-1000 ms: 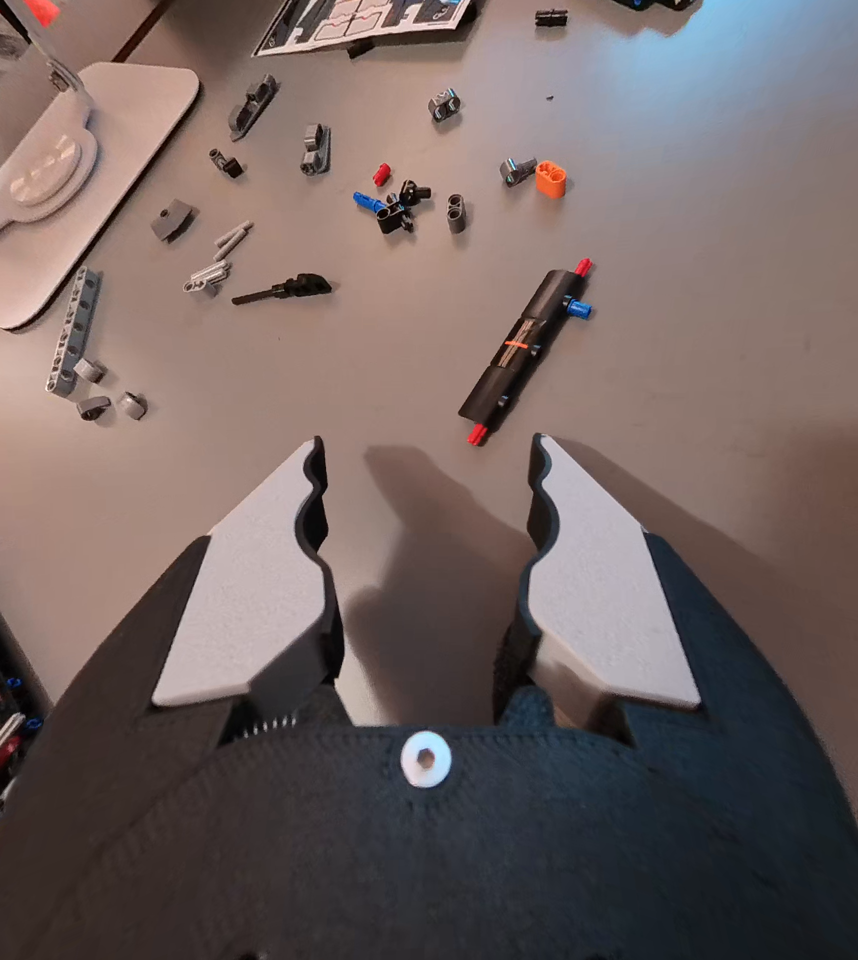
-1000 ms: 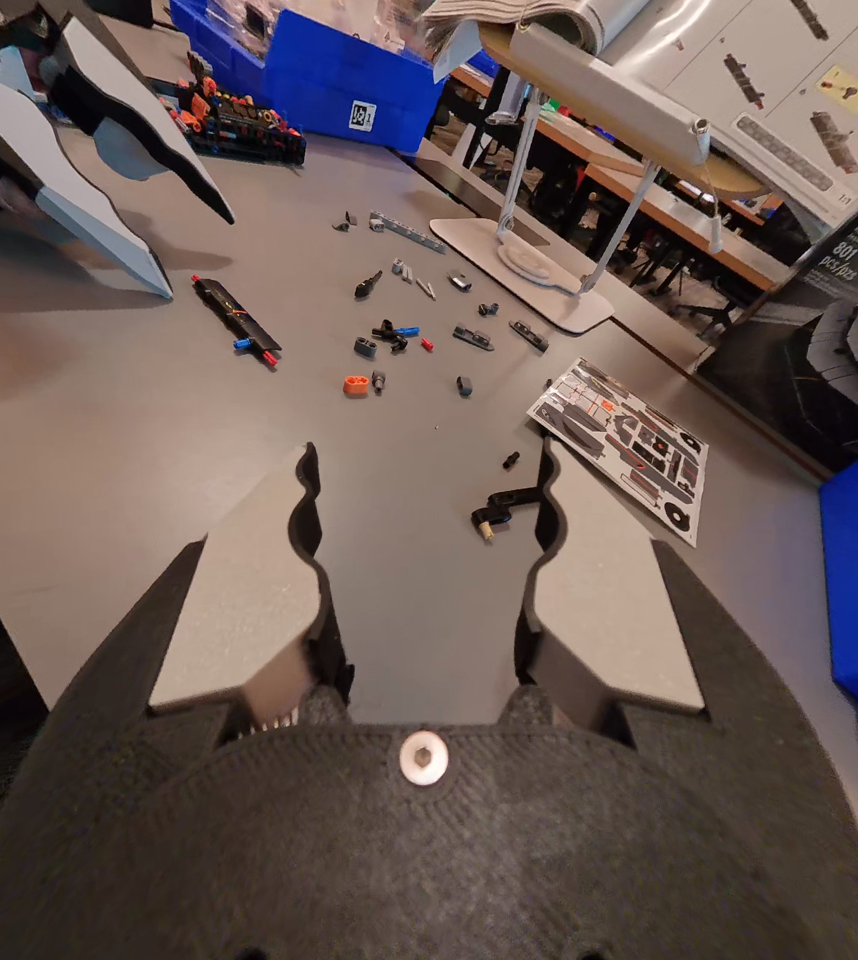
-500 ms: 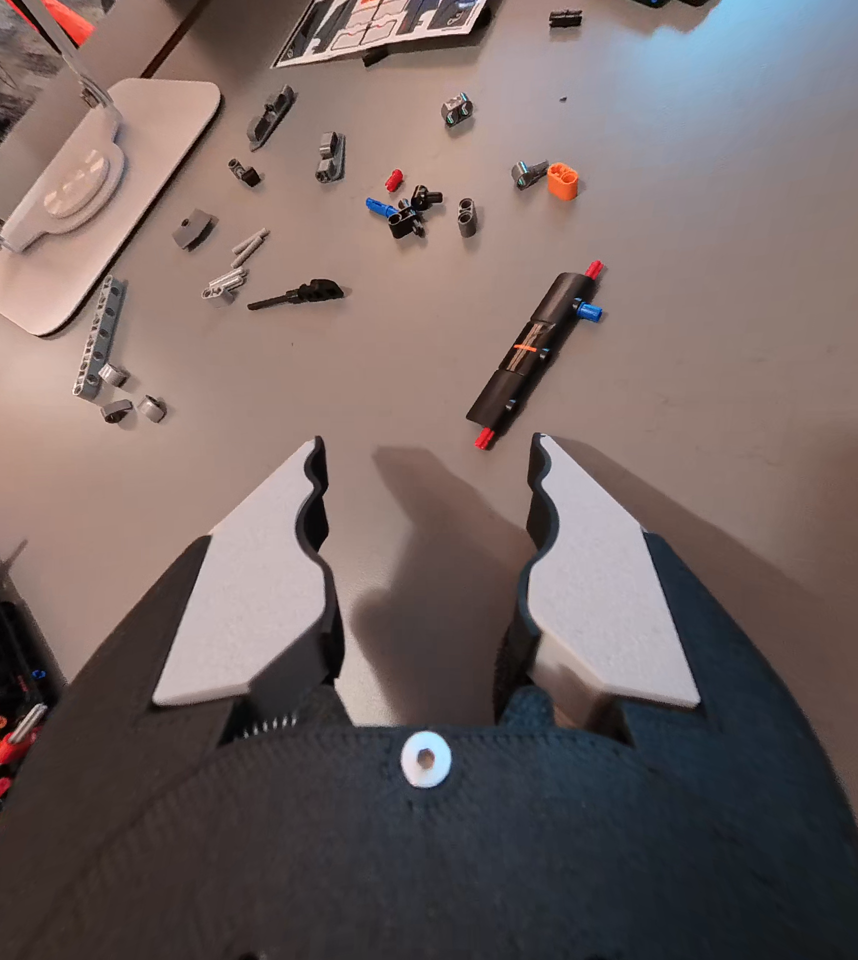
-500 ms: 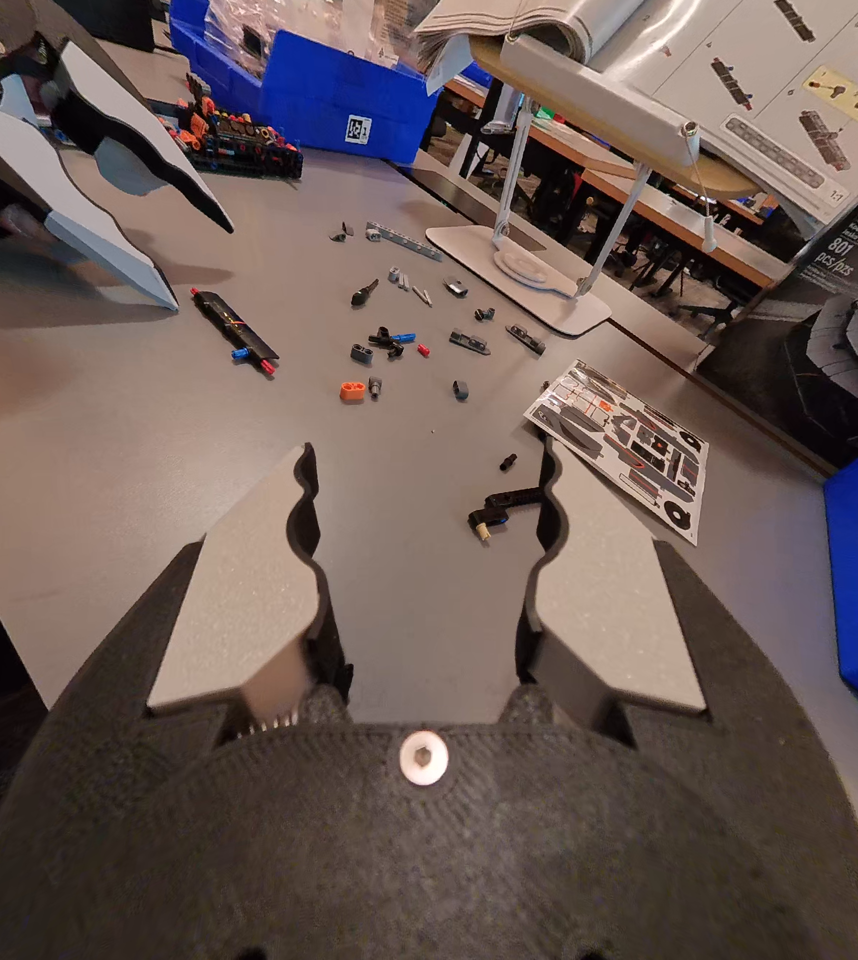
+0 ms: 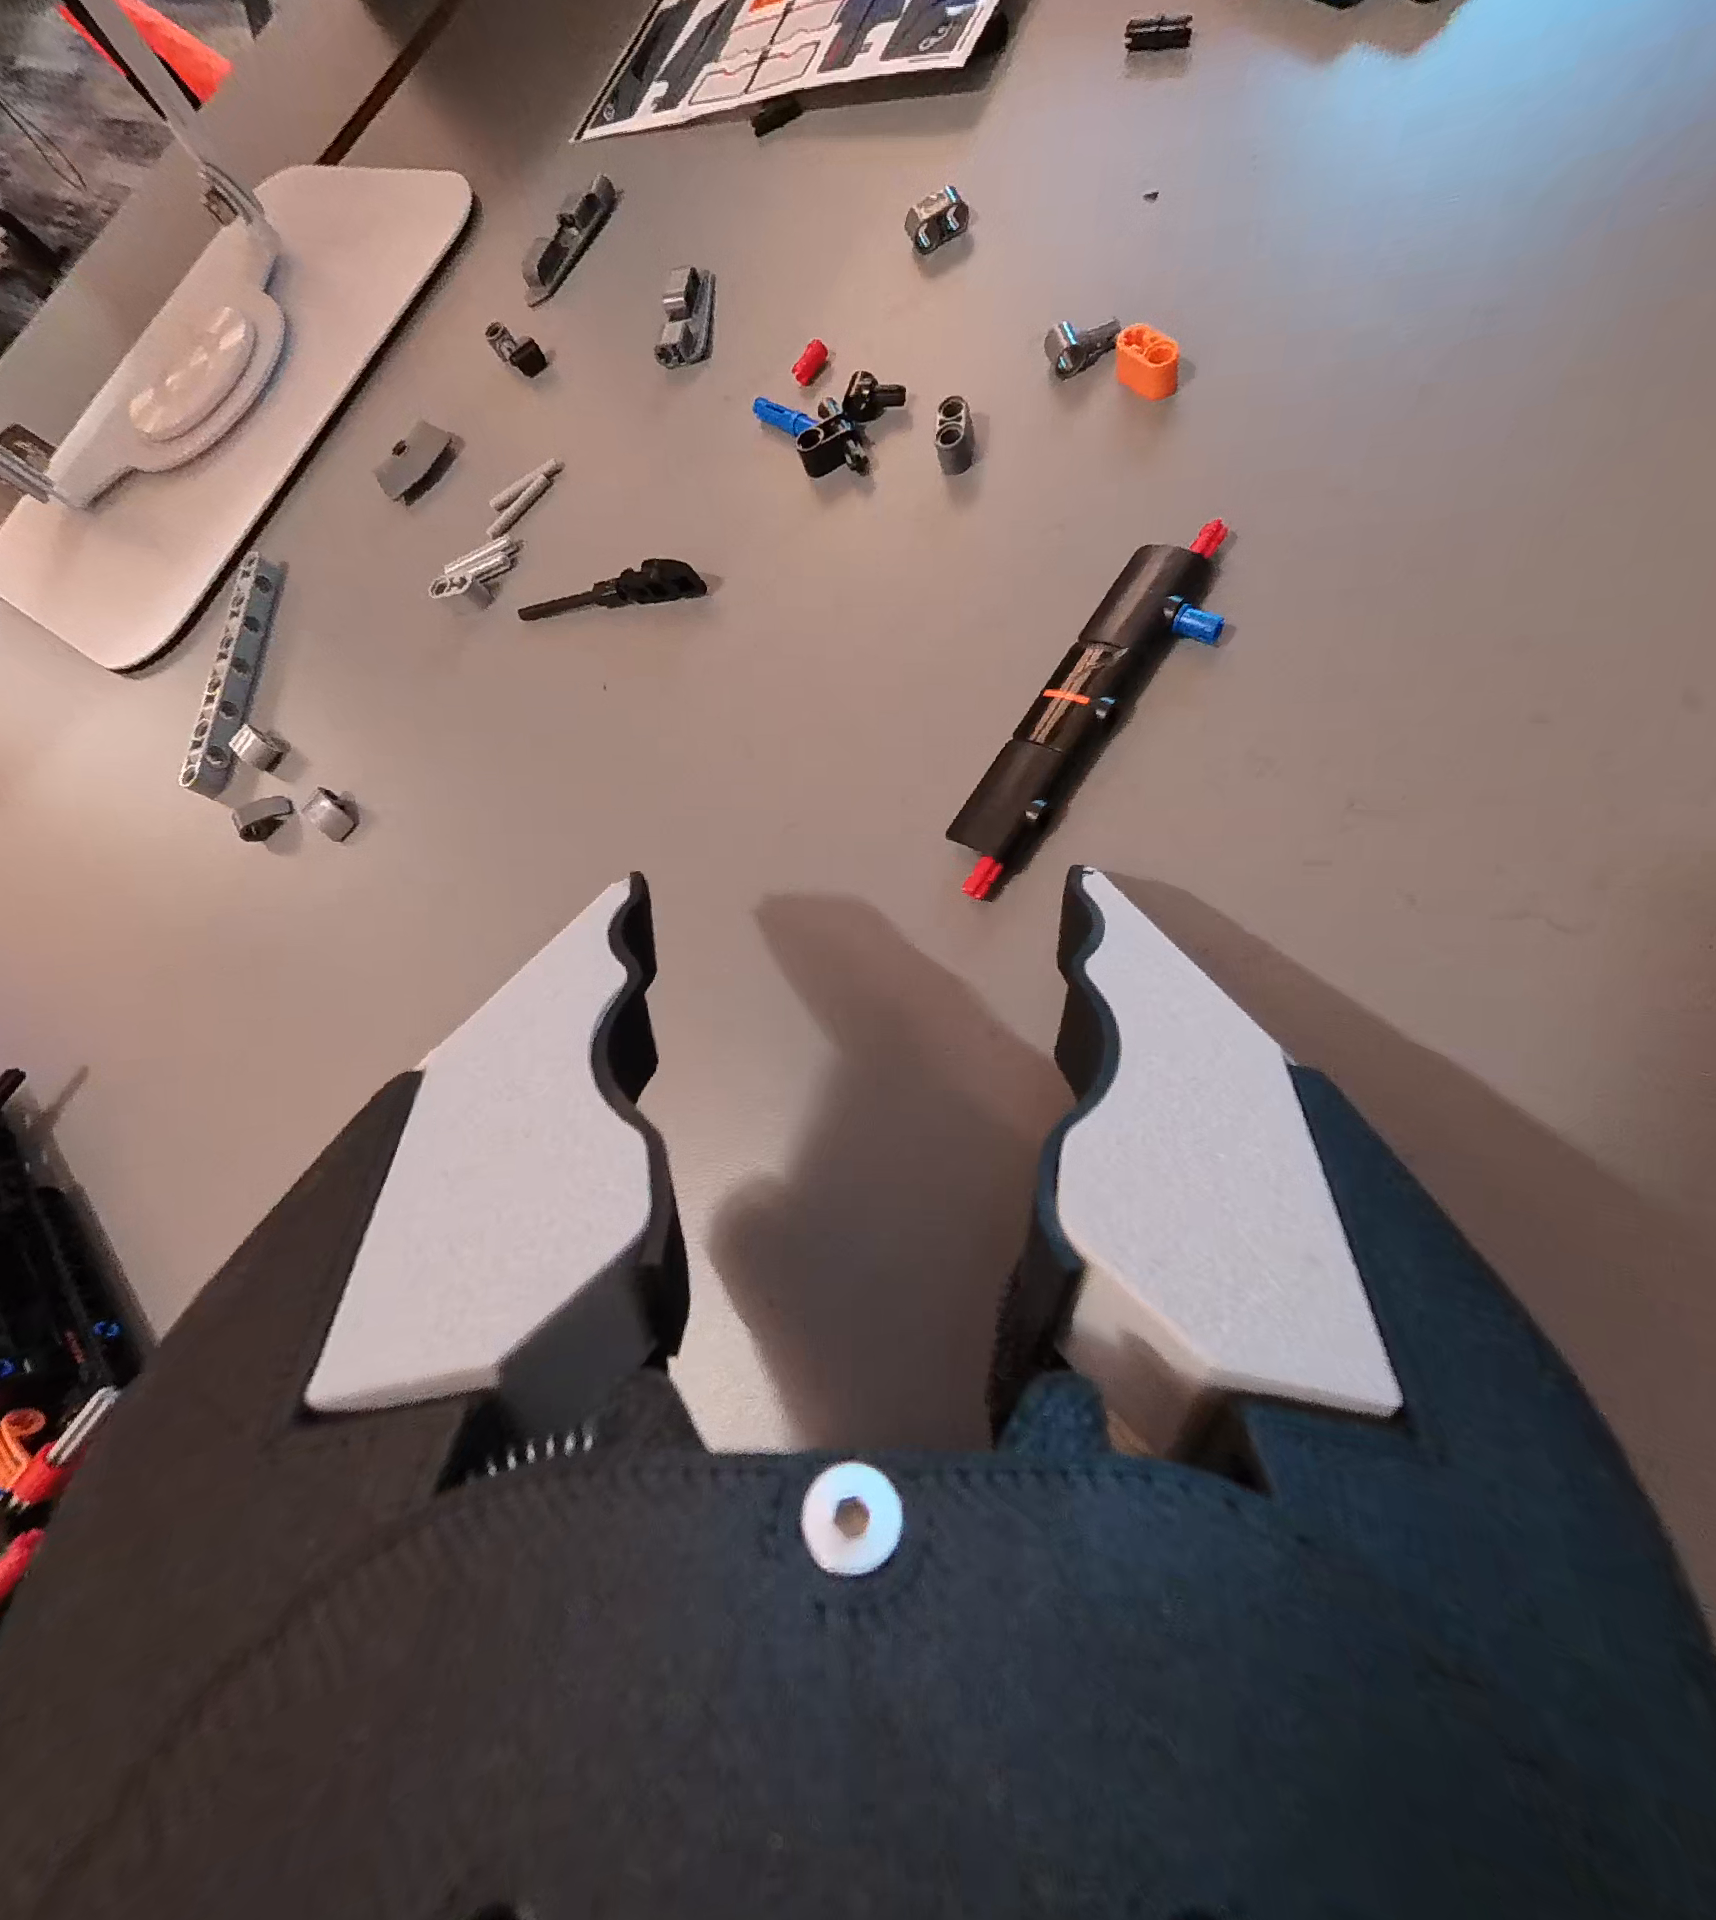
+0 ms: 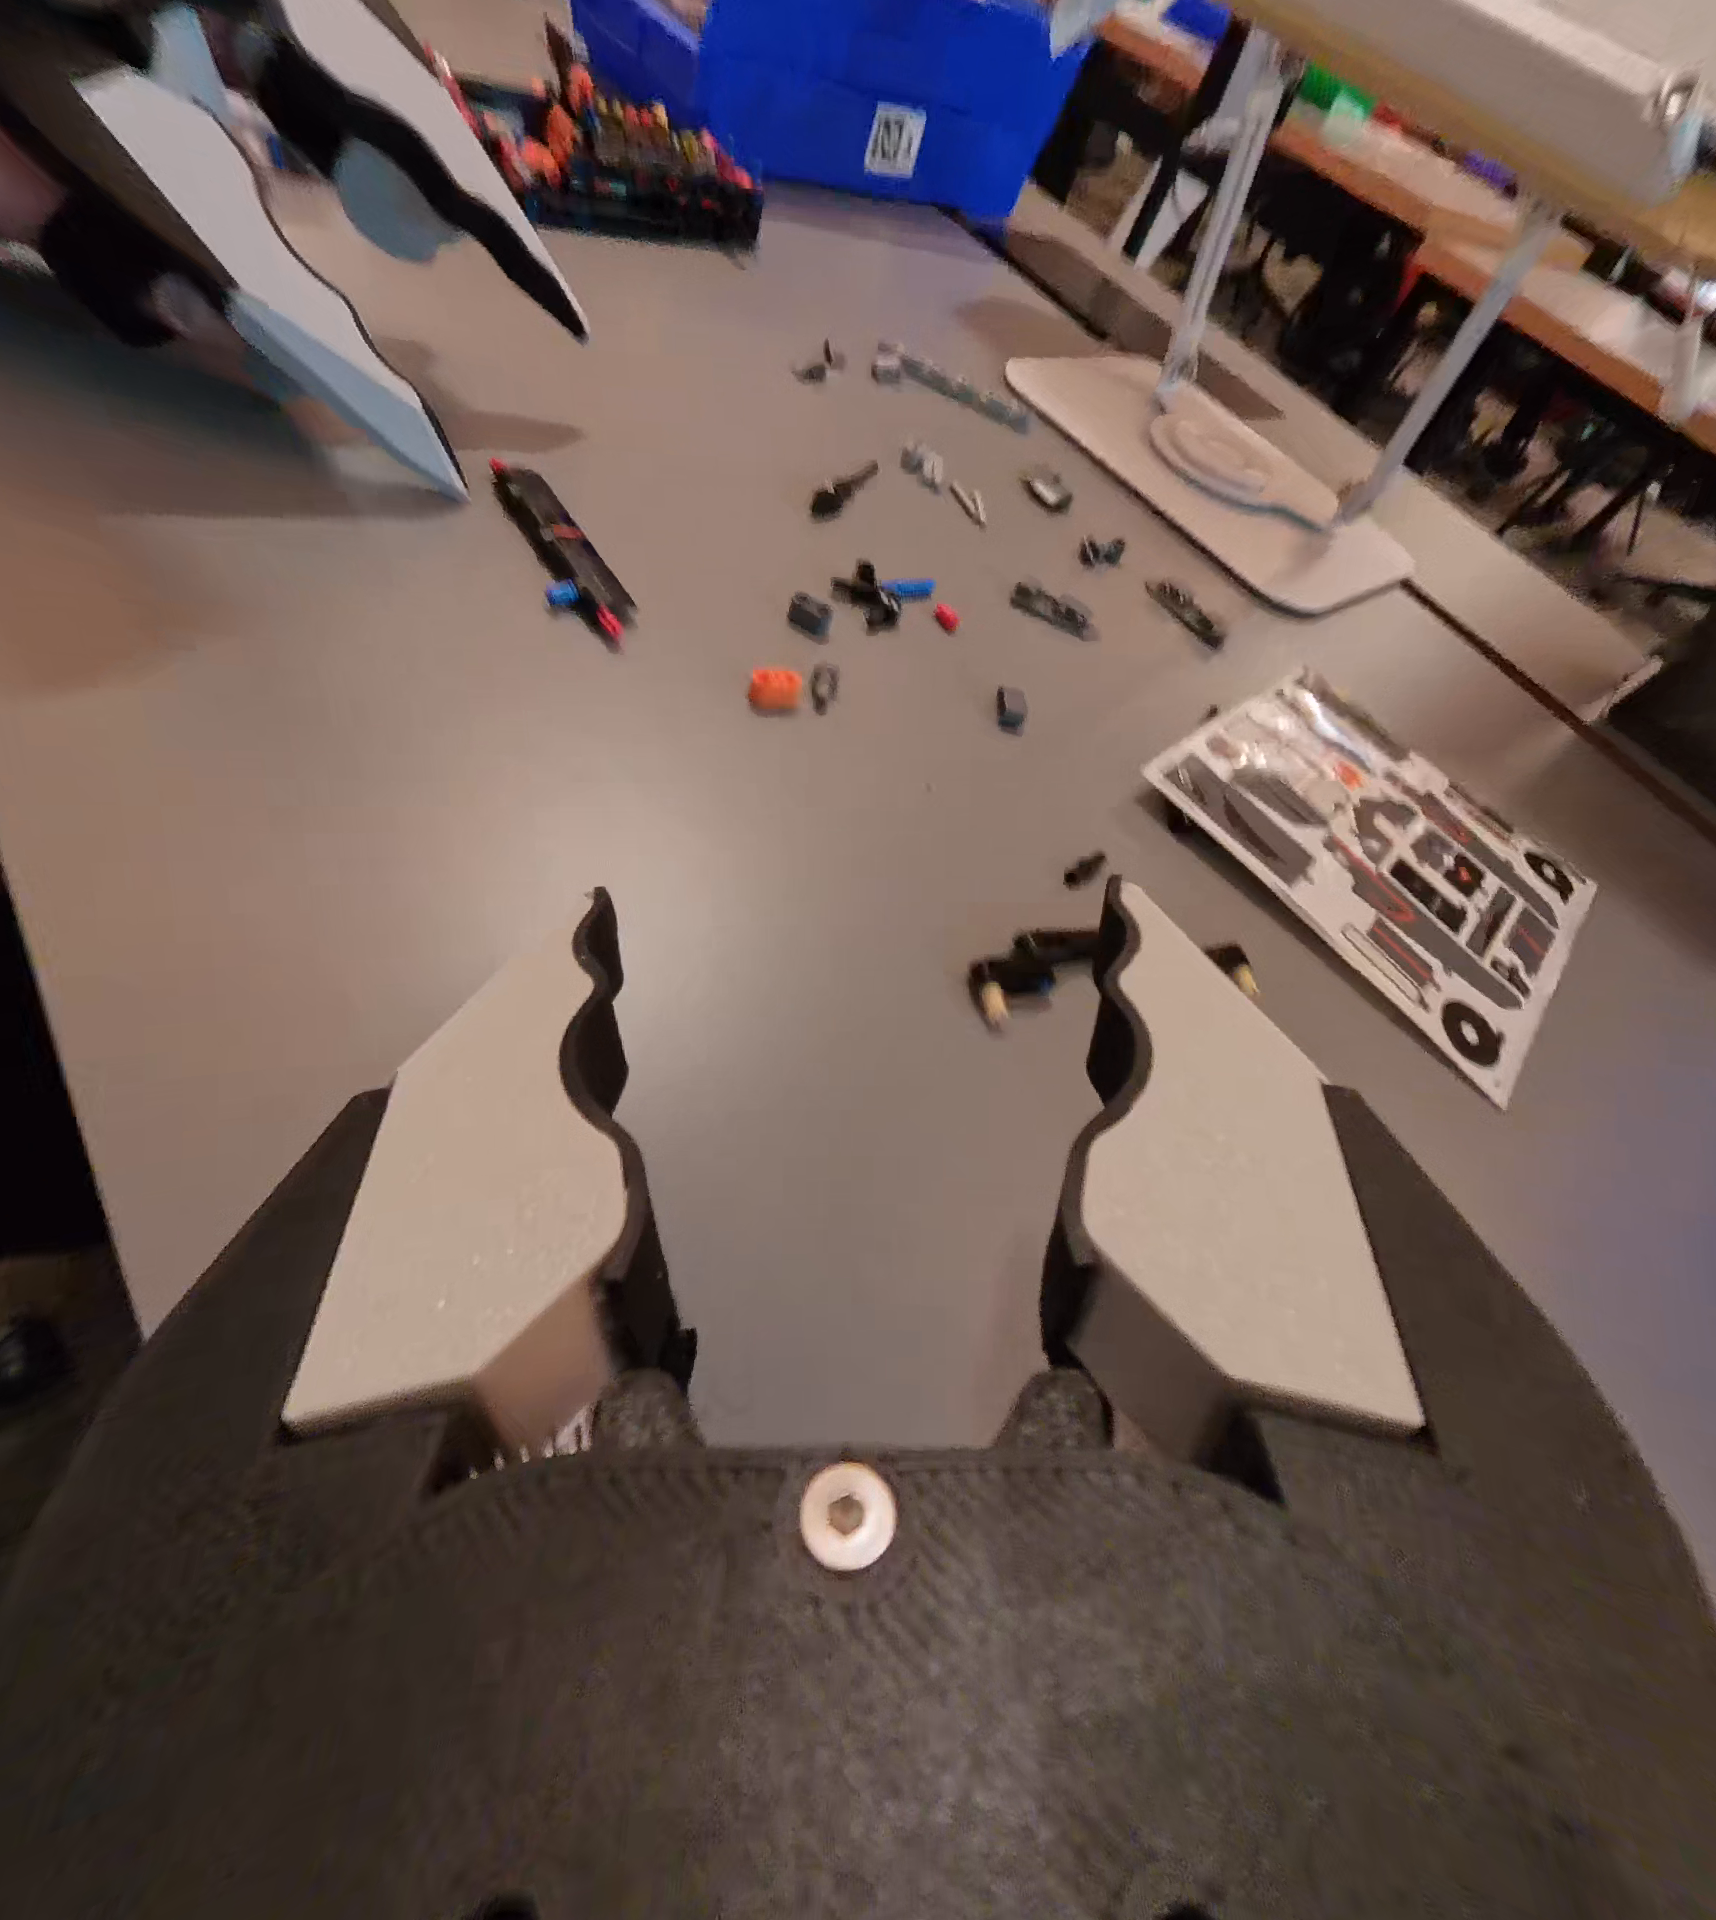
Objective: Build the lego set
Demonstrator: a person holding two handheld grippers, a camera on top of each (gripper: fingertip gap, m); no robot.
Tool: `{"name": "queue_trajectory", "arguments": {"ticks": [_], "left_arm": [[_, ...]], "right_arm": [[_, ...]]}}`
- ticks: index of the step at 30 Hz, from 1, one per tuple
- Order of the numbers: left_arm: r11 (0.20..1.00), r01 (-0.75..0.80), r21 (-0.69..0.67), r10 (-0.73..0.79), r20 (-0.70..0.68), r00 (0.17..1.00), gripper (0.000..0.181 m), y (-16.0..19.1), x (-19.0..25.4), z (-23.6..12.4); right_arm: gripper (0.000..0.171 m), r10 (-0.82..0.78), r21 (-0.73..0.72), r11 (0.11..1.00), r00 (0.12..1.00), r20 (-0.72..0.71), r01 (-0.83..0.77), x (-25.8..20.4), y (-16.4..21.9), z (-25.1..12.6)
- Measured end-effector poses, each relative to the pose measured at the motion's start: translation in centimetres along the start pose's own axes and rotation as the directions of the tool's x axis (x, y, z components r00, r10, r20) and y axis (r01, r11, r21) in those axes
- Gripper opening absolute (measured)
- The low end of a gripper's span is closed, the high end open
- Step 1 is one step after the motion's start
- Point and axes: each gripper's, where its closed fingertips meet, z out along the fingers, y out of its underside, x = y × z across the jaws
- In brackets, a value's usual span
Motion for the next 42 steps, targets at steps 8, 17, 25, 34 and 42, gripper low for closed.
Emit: {"name": "queue_trajectory", "arguments": {"ticks": [8,17,25,34,42], "left_arm": [[1.000,-0.032,0.000,0.032,0.009,0.999,0.064,-0.2,0.6,0.0],[1.000,-0.005,-0.012,0.005,-0.015,1.000,0.059,-0.1,0.8,0.1],[0.996,0.083,-0.039,-0.083,-0.006,0.996,0.069,0.2,0.2,0.2],[0.980,0.182,-0.076,-0.182,0.003,0.983,0.072,0.8,-0.7,0.4],[0.983,0.151,-0.107,-0.144,0.071,0.987,0.038,1.3,-2.6,0.9]], "right_arm": [[0.092,0.005,-0.065,0.998,0.999,-0.048,-0.008,2.3,2.2,-1.2],[0.094,0.073,-0.123,0.989,0.995,-0.061,-0.080,2.8,3.2,-1.3],[0.093,0.134,-0.204,0.968,0.989,-0.067,-0.145,3.0,4.5,-1.1],[0.088,0.213,-0.187,0.958,0.976,-0.041,-0.217,1.8,3.3,0.0],[0.097,0.131,-0.299,0.948,0.989,0.069,-0.105,-3.7,0.4,6.8]]}}
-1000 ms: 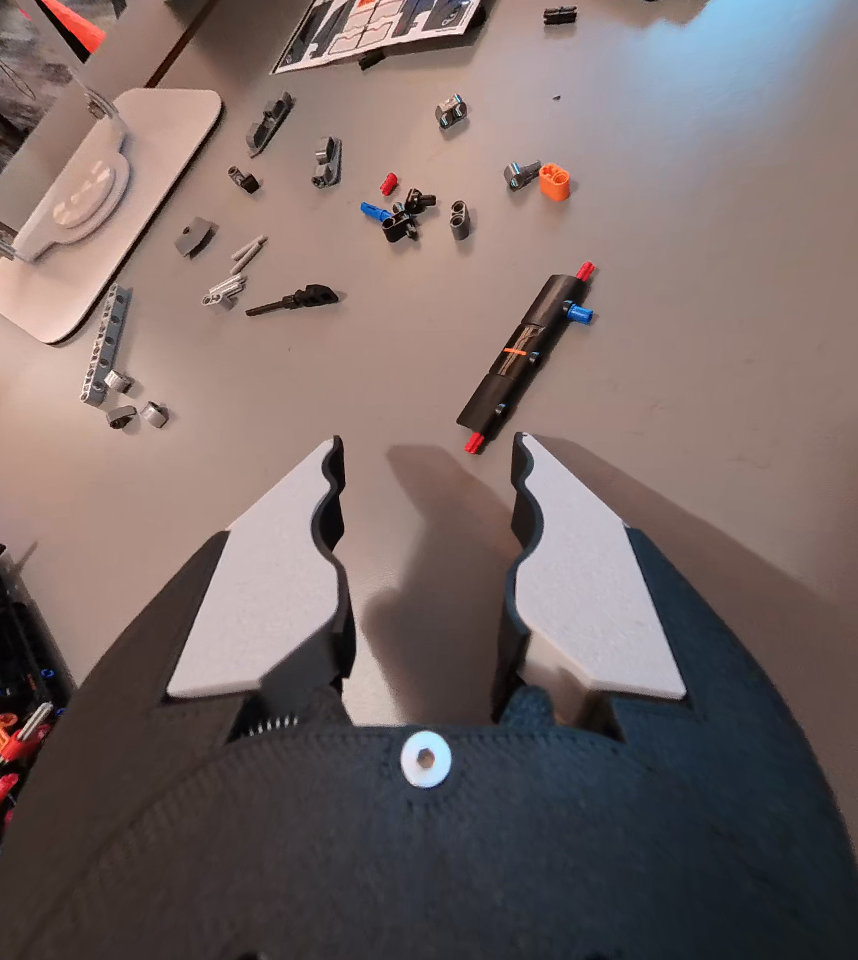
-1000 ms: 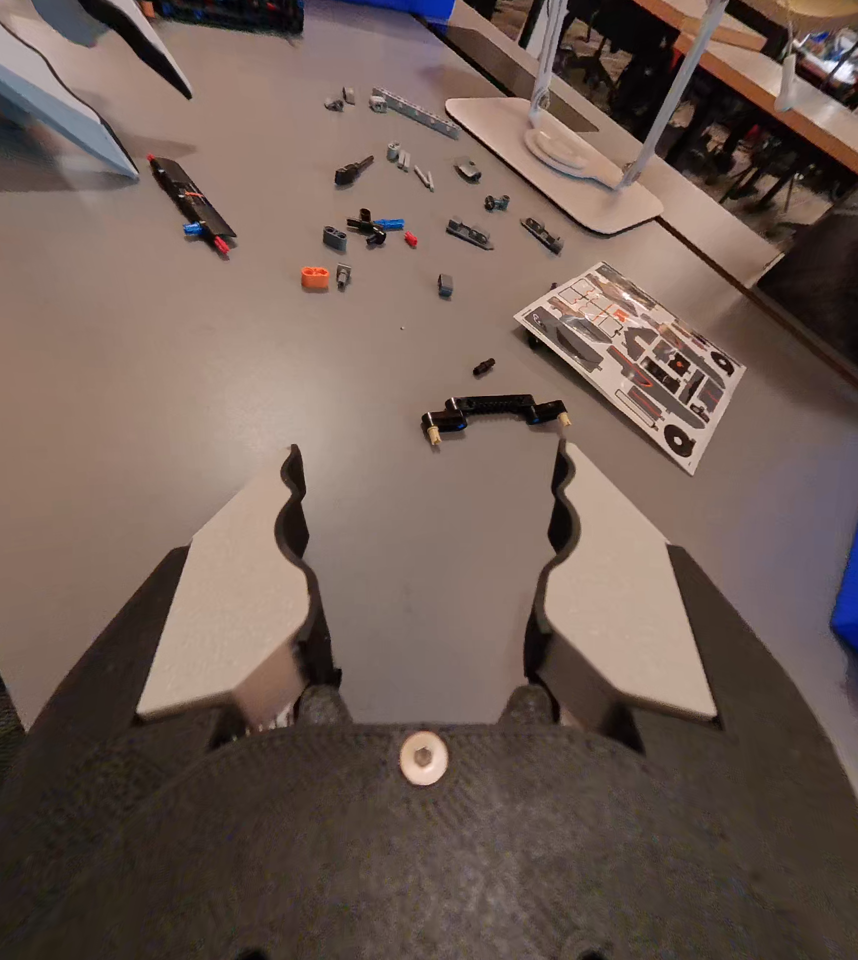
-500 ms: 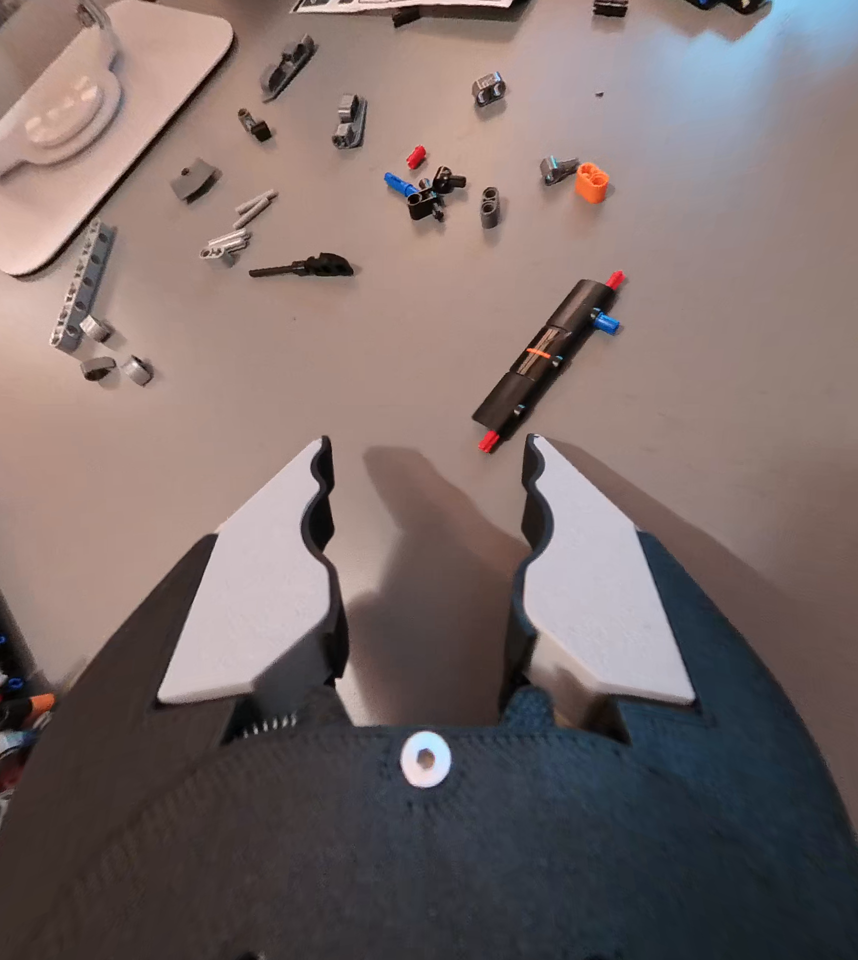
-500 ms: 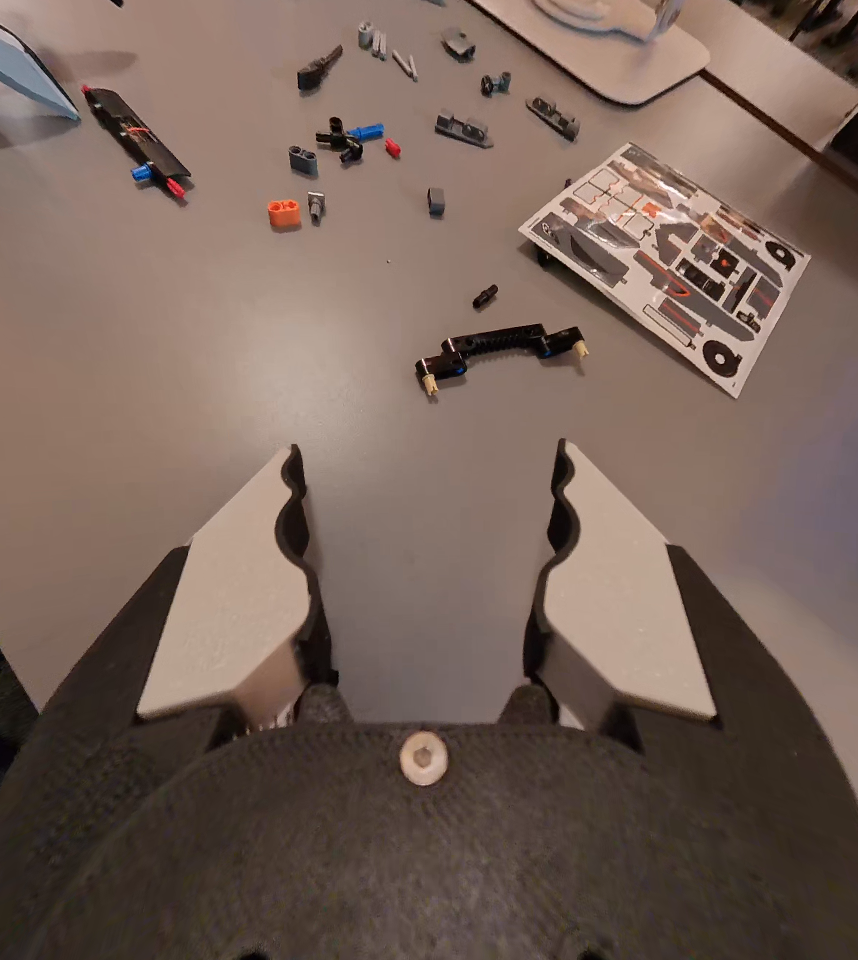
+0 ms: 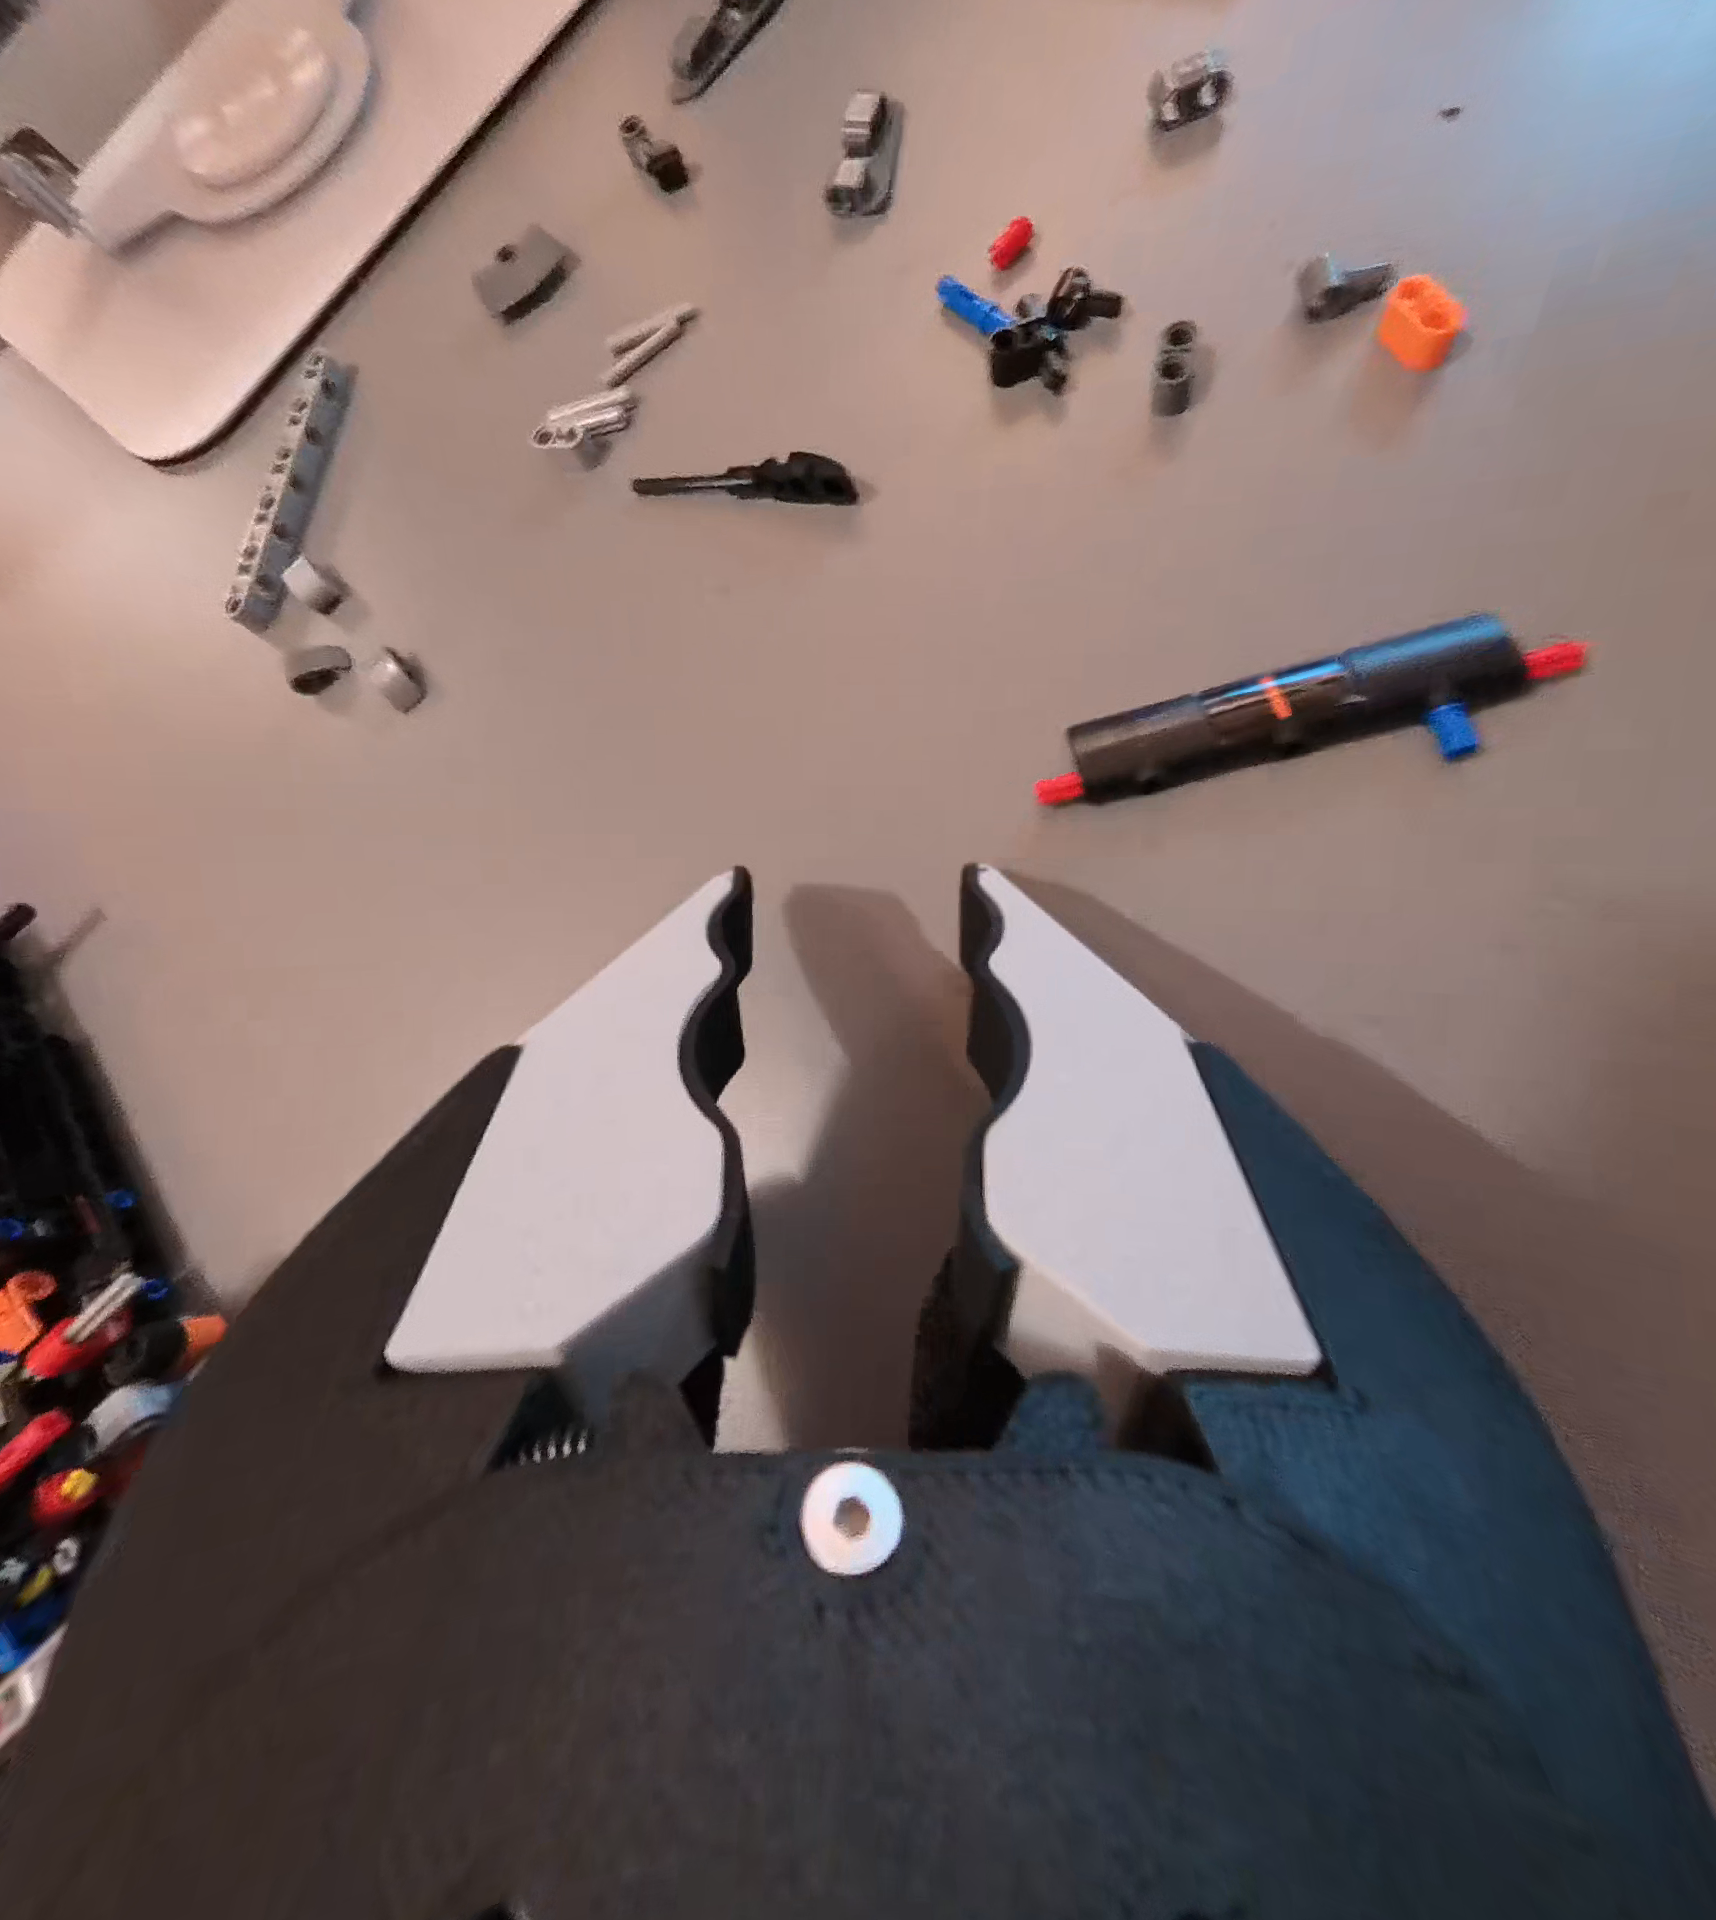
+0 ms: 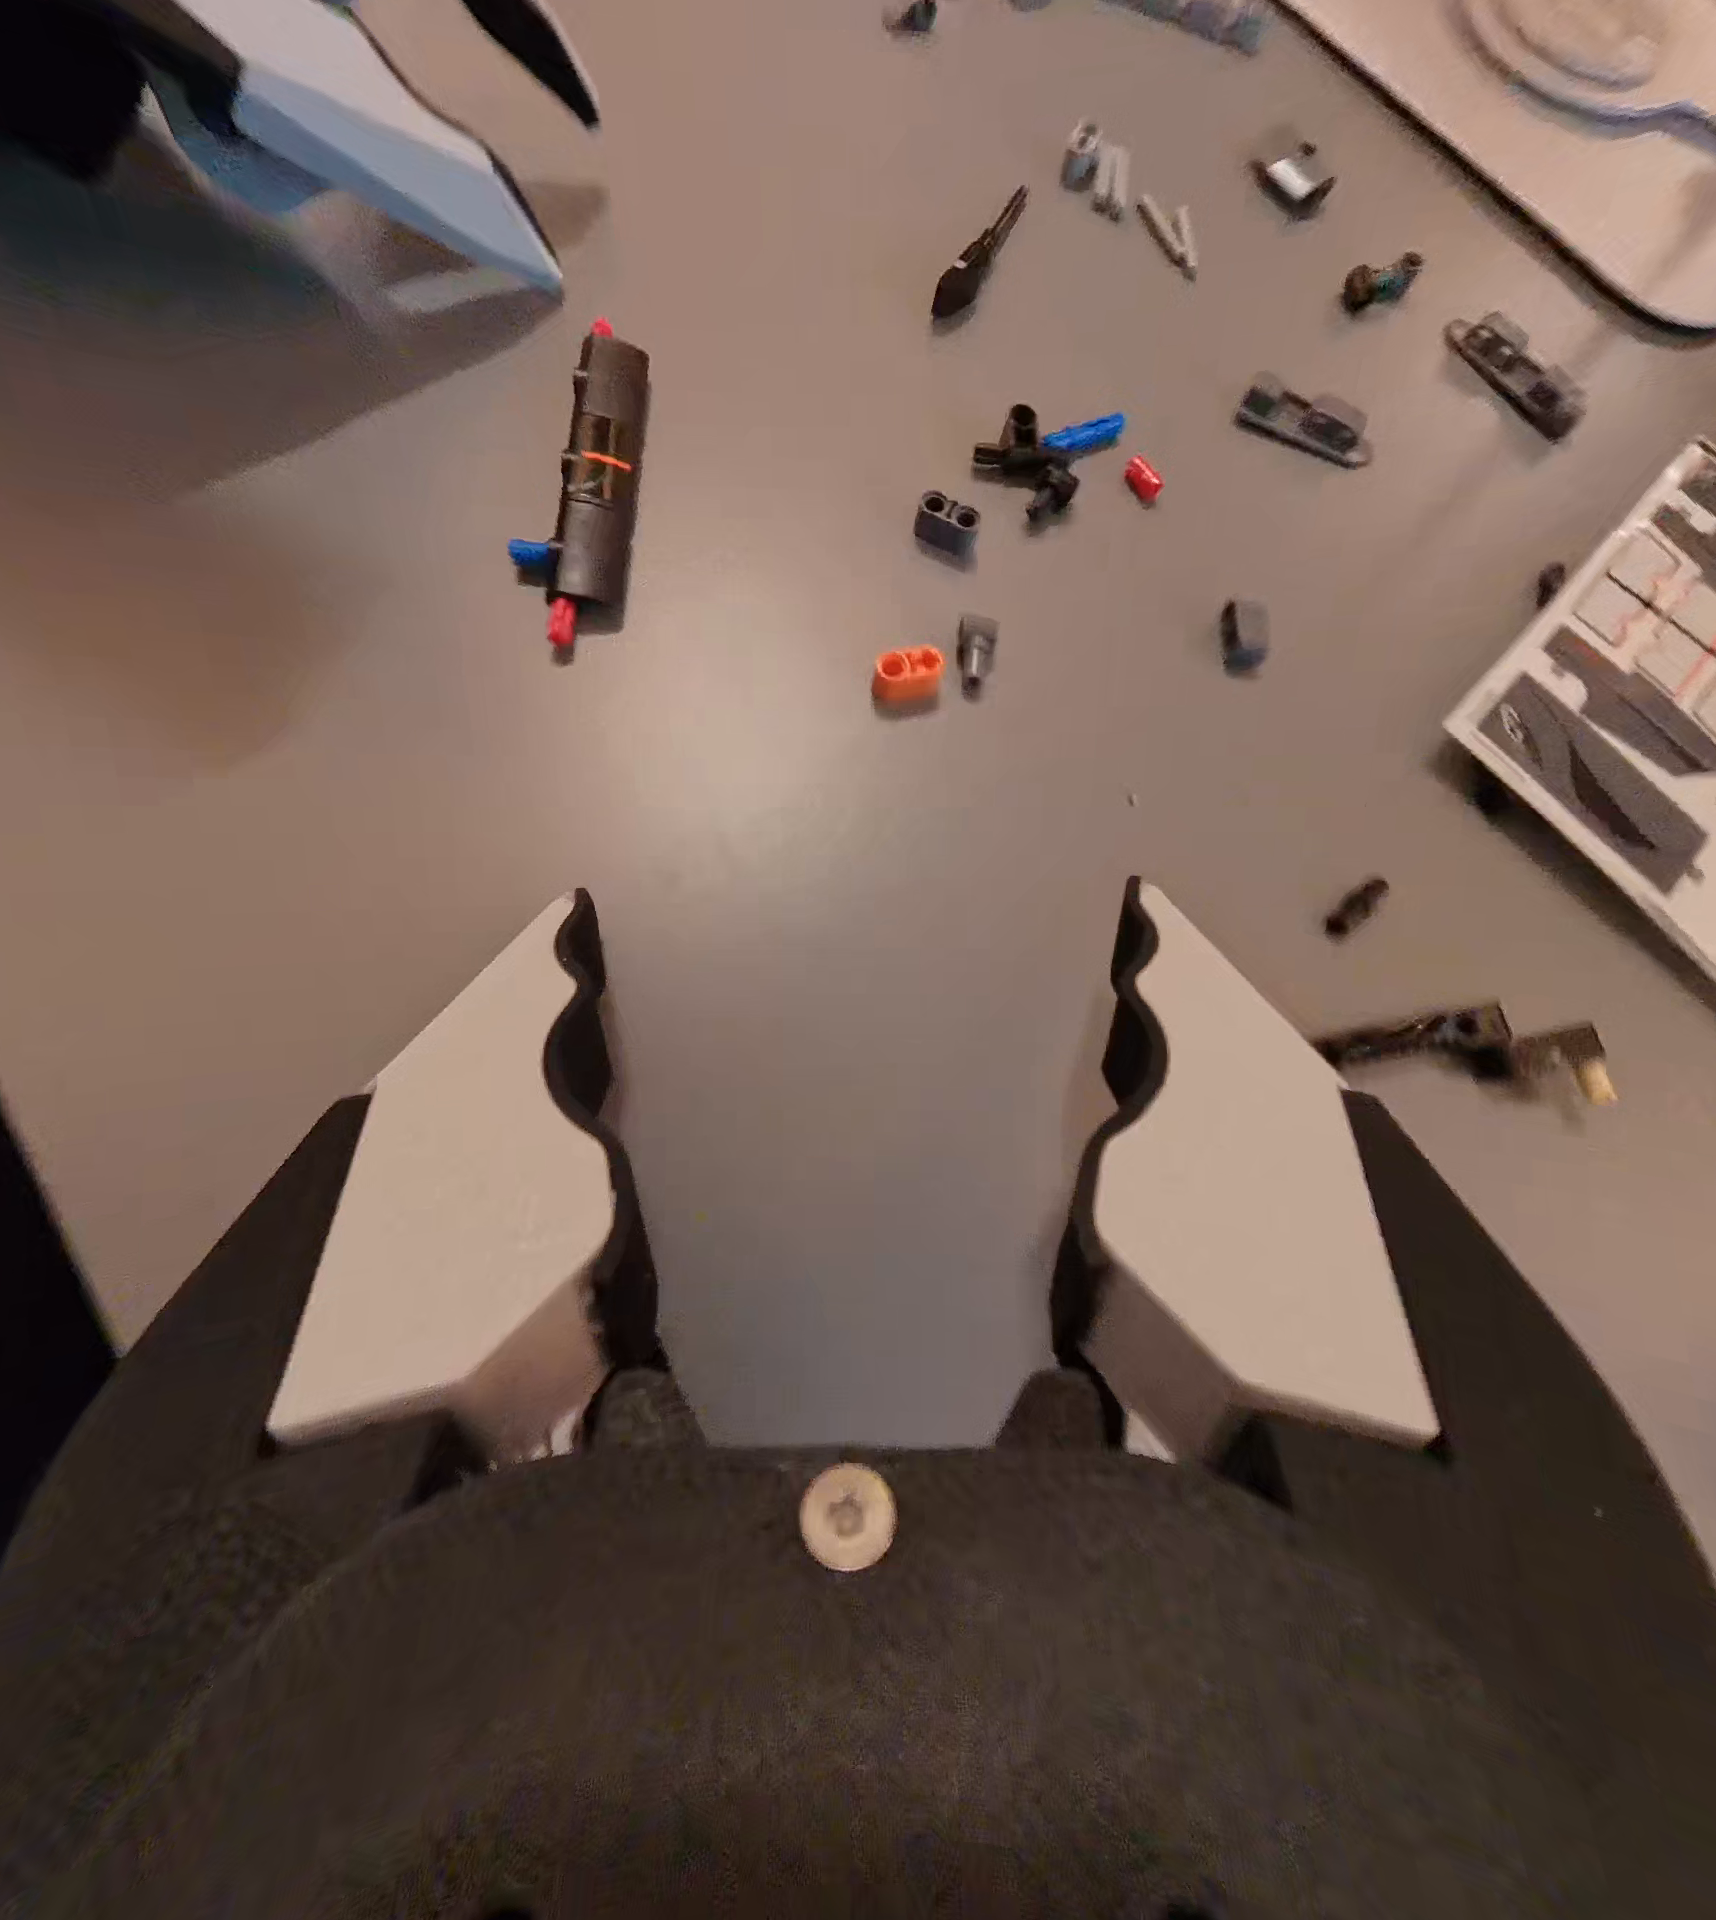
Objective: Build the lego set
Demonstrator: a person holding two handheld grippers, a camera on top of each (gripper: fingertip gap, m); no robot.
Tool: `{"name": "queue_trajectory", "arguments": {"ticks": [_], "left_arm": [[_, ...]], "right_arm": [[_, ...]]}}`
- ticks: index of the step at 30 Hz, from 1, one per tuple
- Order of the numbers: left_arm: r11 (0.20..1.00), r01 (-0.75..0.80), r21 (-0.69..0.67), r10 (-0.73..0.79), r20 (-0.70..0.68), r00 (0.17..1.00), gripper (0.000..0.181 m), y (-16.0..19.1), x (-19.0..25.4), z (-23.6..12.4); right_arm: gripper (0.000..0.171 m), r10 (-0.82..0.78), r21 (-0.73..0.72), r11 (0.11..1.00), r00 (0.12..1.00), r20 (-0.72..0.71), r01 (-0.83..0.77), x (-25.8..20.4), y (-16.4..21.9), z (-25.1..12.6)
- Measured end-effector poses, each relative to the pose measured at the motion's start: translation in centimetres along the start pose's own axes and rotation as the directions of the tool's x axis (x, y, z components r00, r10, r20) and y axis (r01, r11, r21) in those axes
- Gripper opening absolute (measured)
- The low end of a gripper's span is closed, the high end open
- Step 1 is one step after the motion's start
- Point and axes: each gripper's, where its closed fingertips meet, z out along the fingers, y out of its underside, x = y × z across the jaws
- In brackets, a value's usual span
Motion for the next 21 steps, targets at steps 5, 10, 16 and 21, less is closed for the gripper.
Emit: {"name": "queue_trajectory", "arguments": {"ticks": [5,10,16,21], "left_arm": [[0.999,0.049,0.009,-0.048,-0.064,0.997,0.042,-0.6,-0.4,0.9],[0.998,0.056,-0.014,-0.057,-0.044,0.997,0.051,-1.0,-1.5,1.8],[0.999,0.016,-0.040,-0.010,0.158,0.987,0.021,-1.0,-3.9,2.7],[0.995,0.073,-0.071,-0.074,-0.012,0.997,0.016,-1.8,-1.8,3.2]], "right_arm": [[0.070,0.013,-0.030,0.999,1.000,-0.008,-0.014,0.4,-2.4,3.3],[0.089,0.085,-0.069,0.994,0.995,0.053,-0.081,0.9,-2.4,4.2],[0.097,0.135,-0.071,0.989,0.988,0.068,-0.131,1.3,-2.1,4.3],[0.100,0.136,-0.084,0.988,0.990,0.038,-0.132,1.4,-2.2,4.4]]}}
